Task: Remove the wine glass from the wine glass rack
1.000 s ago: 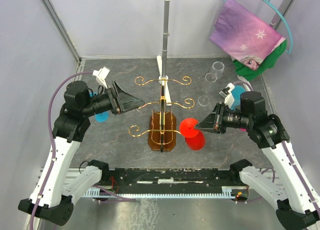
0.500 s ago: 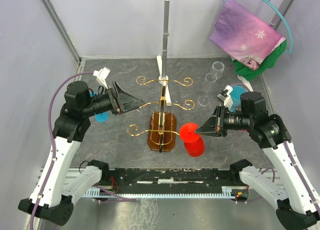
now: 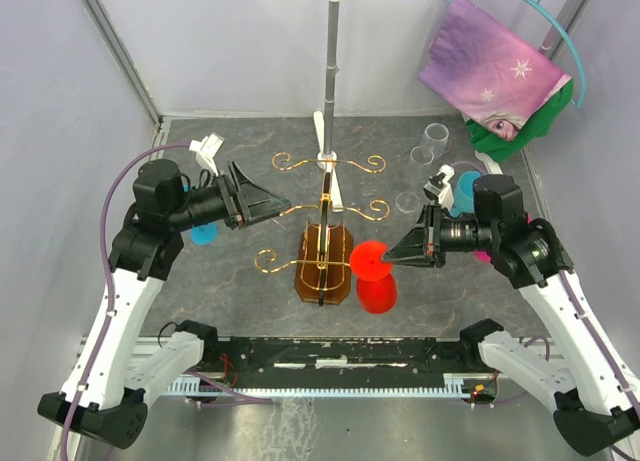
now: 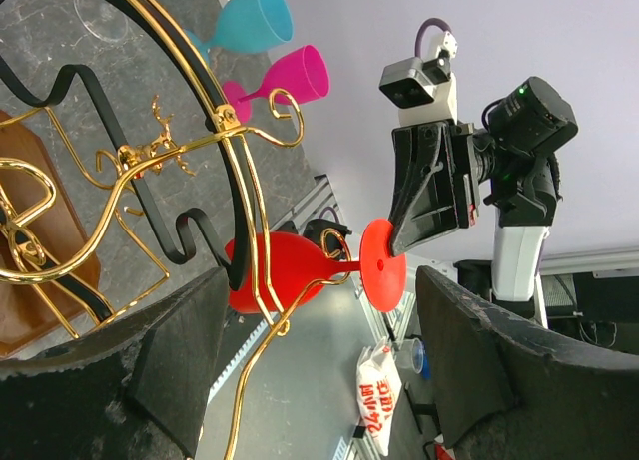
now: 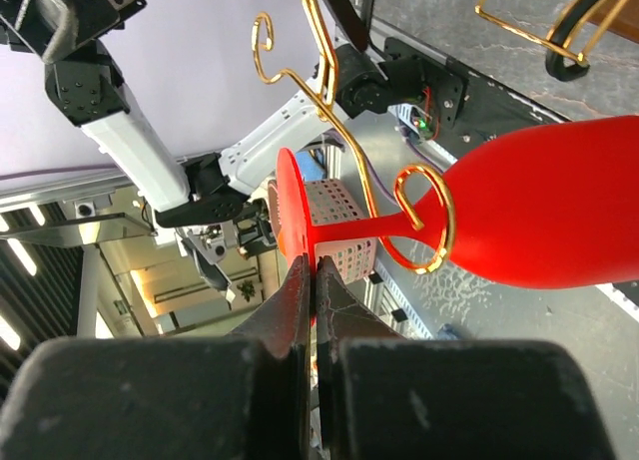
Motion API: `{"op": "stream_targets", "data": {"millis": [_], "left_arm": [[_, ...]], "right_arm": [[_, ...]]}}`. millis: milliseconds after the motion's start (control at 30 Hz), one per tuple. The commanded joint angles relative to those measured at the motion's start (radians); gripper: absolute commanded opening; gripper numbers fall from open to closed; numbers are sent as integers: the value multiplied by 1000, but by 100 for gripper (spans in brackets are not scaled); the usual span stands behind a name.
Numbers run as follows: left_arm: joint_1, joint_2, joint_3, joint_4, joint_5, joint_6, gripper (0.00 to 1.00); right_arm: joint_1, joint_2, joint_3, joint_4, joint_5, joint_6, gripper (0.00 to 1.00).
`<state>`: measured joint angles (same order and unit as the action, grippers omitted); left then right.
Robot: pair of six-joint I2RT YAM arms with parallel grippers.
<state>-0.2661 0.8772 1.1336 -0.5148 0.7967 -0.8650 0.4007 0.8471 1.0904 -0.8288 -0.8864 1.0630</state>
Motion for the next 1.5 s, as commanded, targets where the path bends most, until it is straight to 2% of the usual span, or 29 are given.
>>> {"op": "stream_targets", "data": {"millis": [0,233,500,667,833,967,1067,1133,1233,1333,1467], "left_arm": [[-1,2,11,34,28,23,82],[-1,12,34,42,18,19,82],[-2,45,86,82,14,-52,78],[-1,52,95,96,6,-81,78],[-1,70,113,114,8,-147,78],[-1,99,137,114,21,-201,78],[-1,127,151,157,38,-312,78],[-2,145,149,222,52,-414,78],[-1,159,155,327,60,-535,79],[-1,178,186,366,61,-603,82],[-2,184,191,395,58,-703,86]], "right_arm": [[39,33,20,182,-17,86,0],[68,118,41,299,22,91,1],[69,279,308,164,75,-150,0],[68,352,434,169,39,-166,1],[72,418,666,55,-9,-238,1],[93,506,960,-101,-3,-335,0],[144,588,1251,-312,87,-520,1],[188,616,1333,-406,183,-651,0],[275,597,1282,-417,320,-781,0],[381,596,1232,-418,408,-868,1],[523,660,1275,-449,494,-942,0]]}}
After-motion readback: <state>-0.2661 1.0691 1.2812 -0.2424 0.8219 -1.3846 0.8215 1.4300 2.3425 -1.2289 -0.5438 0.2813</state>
